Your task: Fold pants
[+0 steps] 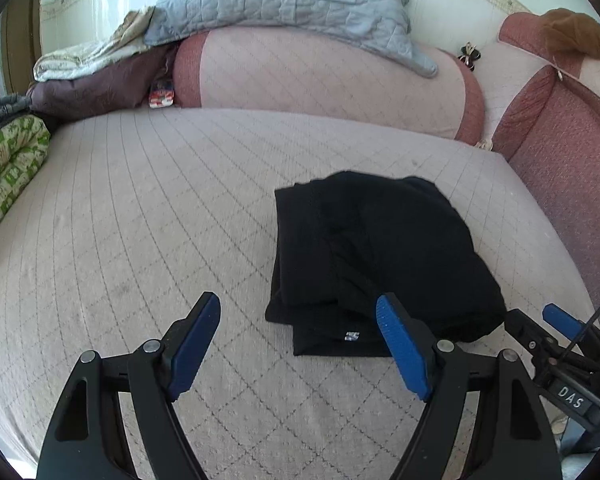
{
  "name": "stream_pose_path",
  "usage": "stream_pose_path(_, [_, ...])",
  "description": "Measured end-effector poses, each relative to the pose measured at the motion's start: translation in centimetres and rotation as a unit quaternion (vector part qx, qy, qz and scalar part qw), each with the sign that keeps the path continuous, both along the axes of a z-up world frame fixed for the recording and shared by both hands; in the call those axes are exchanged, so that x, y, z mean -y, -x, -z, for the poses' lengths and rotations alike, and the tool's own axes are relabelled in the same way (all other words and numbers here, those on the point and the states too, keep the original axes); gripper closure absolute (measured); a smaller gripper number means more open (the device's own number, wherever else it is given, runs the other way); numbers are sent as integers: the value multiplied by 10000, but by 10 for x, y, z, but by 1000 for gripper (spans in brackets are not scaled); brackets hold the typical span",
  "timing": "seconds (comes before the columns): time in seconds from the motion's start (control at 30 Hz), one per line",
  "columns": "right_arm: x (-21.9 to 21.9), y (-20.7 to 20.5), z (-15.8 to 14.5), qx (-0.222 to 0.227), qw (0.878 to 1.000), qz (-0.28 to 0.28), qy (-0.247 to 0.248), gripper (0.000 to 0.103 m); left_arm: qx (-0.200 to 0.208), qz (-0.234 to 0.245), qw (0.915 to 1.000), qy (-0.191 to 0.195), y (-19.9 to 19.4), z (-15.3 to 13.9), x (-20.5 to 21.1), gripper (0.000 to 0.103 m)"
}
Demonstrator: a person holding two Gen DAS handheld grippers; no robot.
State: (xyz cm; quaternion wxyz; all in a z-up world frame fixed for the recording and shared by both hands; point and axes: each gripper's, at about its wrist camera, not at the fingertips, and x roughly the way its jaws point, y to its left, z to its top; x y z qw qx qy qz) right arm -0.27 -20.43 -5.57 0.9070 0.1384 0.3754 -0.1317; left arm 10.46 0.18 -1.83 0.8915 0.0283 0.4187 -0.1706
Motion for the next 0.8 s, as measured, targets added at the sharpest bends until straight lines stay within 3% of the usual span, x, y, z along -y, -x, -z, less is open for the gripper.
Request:
stream_pose_path(0.23, [9,5,1,-123,9998,181,-31,16,-153,-91,9997,-139,-2,16,2,23])
stream_pose_path(0.8, [5,5,5,-338,9986,238,336,16,-153,-58,9996,-226,0,21,2,23])
